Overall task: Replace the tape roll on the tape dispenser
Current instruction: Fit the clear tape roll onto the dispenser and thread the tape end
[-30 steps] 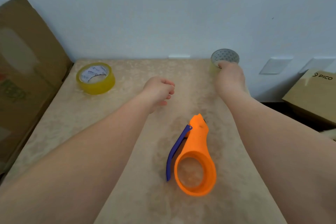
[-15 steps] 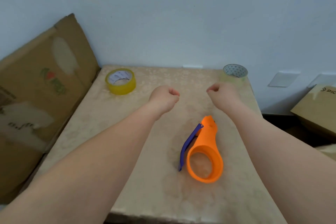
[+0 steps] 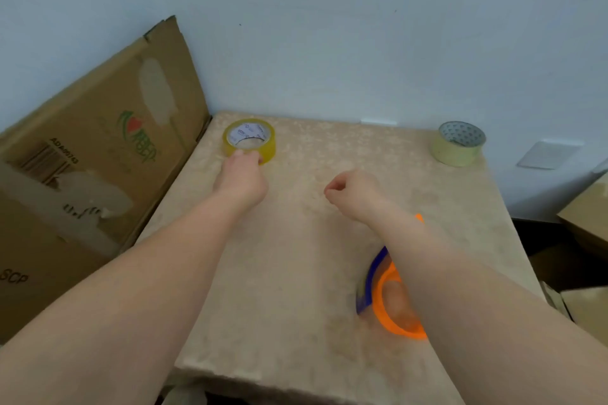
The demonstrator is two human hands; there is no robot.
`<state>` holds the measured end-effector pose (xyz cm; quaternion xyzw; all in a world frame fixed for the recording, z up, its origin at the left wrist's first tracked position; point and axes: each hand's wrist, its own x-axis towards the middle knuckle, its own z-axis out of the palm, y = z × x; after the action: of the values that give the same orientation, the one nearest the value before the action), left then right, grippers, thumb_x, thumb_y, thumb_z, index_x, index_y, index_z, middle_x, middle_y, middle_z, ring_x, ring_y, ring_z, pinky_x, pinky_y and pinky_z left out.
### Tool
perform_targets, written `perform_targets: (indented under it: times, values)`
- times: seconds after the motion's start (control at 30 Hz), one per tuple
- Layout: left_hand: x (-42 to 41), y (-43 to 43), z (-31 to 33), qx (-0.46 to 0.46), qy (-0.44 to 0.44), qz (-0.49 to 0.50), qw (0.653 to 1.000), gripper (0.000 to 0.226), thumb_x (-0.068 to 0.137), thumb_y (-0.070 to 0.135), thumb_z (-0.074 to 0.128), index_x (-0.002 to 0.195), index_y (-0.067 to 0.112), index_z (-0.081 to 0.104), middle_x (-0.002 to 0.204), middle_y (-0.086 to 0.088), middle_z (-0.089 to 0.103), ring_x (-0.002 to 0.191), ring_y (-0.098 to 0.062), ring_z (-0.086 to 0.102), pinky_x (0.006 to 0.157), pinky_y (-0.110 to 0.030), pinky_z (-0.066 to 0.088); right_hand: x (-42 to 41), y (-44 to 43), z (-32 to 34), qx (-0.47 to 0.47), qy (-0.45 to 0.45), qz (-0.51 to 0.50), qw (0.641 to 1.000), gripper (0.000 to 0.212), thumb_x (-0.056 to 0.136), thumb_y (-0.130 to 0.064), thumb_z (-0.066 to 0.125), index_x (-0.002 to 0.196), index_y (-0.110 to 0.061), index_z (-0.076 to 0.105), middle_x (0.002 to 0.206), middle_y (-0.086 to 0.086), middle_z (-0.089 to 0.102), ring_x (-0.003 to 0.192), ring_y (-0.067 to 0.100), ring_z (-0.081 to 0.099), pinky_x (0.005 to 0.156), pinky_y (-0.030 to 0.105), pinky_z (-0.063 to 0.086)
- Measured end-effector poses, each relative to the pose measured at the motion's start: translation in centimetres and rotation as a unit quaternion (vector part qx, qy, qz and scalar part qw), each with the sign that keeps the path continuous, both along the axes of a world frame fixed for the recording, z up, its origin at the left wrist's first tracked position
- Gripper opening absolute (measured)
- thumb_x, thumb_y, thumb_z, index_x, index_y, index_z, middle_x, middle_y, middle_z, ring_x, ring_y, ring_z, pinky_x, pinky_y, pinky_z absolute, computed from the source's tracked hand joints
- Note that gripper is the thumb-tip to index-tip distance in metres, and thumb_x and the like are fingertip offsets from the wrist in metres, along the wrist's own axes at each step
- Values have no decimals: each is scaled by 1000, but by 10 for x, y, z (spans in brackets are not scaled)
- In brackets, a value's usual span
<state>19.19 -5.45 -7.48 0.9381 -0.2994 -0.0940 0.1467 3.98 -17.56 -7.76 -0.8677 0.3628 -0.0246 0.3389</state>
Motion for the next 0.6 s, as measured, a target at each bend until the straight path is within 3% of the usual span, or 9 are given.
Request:
perform_targets:
  times: [0.13, 0.3, 0.37, 0.47, 0.53, 0.6]
  values:
    - [13, -2, -10, 18, -5, -1, 1000, 52, 88, 5, 41, 140, 13, 38, 148, -8, 32, 133, -31, 34, 106, -42, 35, 8, -2, -12, 19, 8, -19, 1000, 22, 88, -16, 53, 99, -14, 72, 108, 6, 71, 100, 23, 64, 87, 38, 53]
    - [18, -9, -14, 35, 6, -9, 999, 63, 88, 3, 37, 148, 15, 21, 159, -5, 12, 142, -33, 19, 111, -44, 28, 13, -6, -19, 27, 5, -46, 999, 21, 86, -19, 55, 98, -17, 73, 107, 6, 71, 101, 23, 63, 87, 34, 52]
    - [18, -10, -15, 47, -3, -18, 999, 63, 87, 3, 36, 147, 14, 22, 157, -5, 16, 140, -35, 22, 108, -45, 31, 13, -7, -21, 40, 2, -57, 998, 21, 86, -20, 55, 97, -18, 73, 105, 6, 71, 100, 24, 64, 88, 36, 52]
    - [18, -12, -12, 92, -58, -30, 994, 53, 86, 2, 35, 138, 11, 34, 144, -9, 29, 128, -33, 30, 92, -42, 40, 12, -8, -22, 81, -8, -71, 994, 17, 86, -21, 56, 92, -19, 72, 92, 5, 68, 86, 22, 62, 85, 38, 54]
    - [19, -13, -6, 122, -83, -37, 988, 45, 86, 3, 34, 130, 9, 40, 136, -10, 33, 124, -32, 30, 83, -39, 38, 10, -9, -21, 102, -16, -74, 992, 18, 86, -20, 56, 93, -19, 72, 91, 3, 66, 84, 20, 59, 85, 38, 54]
    - [20, -15, -2, 138, -85, -34, 986, 45, 86, 4, 36, 130, 9, 41, 134, -11, 33, 126, -32, 28, 85, -39, 38, 6, -8, -18, 109, -22, -73, 991, 18, 86, -21, 56, 95, -18, 72, 94, 3, 68, 86, 20, 60, 84, 36, 54]
